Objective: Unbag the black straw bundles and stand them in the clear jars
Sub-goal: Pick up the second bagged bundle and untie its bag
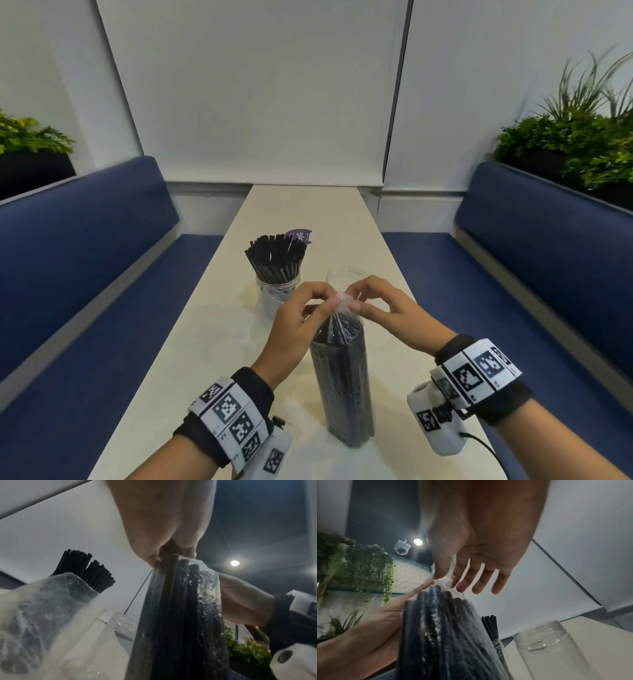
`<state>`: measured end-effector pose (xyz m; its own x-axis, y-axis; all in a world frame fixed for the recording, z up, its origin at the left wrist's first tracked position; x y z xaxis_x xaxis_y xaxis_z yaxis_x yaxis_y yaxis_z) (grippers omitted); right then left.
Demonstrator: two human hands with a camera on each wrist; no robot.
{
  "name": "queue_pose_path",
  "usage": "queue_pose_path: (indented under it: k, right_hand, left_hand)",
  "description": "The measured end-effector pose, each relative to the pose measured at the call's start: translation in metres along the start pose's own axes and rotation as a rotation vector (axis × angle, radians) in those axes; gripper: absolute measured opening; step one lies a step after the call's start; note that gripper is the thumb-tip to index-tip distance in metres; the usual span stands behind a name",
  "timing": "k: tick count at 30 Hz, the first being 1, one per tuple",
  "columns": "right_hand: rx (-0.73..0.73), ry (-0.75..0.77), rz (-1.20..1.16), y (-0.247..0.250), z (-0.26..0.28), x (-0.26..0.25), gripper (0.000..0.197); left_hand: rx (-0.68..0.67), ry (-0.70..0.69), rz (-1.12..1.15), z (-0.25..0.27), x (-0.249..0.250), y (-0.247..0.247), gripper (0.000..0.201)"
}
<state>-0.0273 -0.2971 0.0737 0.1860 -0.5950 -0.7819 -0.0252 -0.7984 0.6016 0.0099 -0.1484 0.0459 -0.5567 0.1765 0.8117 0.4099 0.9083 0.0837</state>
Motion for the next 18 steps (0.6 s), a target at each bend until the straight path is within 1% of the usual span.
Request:
queue_pose_path:
  k: [2, 3, 5, 7, 10, 12, 14, 15, 17, 18]
  right_hand:
    - [0.005, 0.001, 0.022, -0.001, 0.0, -0.002, 0.014]
    - [0.034, 0.005, 0.029, 0.0, 0.0, -0.003, 0.013]
    - [0.098, 0.019, 0.016, 0.003, 0.0, -0.004, 0.013]
    - [0.111, 0.006, -0.011, 0.003, 0.0, -0.005, 0.013]
    - [0.093, -0.032, -0.039, 0.003, 0.0, -0.004, 0.014]
    - [0.085, -0.067, -0.052, 0.004, -0.001, -0.004, 0.014]
    - [0.067, -0.084, -0.063, 0.003, -0.003, -0.005, 0.017]
    - [0.051, -0.084, -0.07, 0.001, -0.004, -0.004, 0.019]
    - [0.003, -0.094, -0.087, -0.002, -0.003, -0.003, 0.02]
    - [-0.019, -0.092, -0.098, -0.003, -0.001, -0.004, 0.017]
  left_hand:
    - [-0.033, -0.018, -0.042, -0.002, 0.001, -0.001, 0.008]
    - [-0.046, -0.045, -0.083, -0.002, 0.003, -0.002, 0.011]
    - [-0.054, -0.136, -0.201, -0.003, 0.009, -0.002, 0.023]
    - [-0.062, -0.233, -0.33, -0.004, 0.014, -0.001, 0.031]
    - [-0.06, -0.341, -0.491, -0.004, 0.019, 0.003, 0.029]
    - [-0.047, -0.385, -0.559, -0.001, 0.022, 0.002, 0.025]
    - [-0.016, -0.368, -0.547, 0.002, 0.022, 0.0, 0.019]
    - [0.011, -0.328, -0.512, 0.004, 0.021, 0.0, 0.014]
    - [0.075, -0.206, -0.432, 0.006, 0.016, 0.002, 0.005]
    - [0.098, -0.137, -0.391, 0.007, 0.013, 0.004, 0.004]
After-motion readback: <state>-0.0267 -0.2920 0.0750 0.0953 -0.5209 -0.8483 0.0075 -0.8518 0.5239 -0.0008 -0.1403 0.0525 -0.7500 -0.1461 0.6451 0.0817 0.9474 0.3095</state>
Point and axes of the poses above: each hand's wrist, its own z-axis away from the middle knuckle, its own y-axis out of the back of the hand, x = y × z, the point moved 5 cm from there along -z, towards the middle knuckle, and after that the axes turned 8 degrees about -y, right-handed, at the moved point
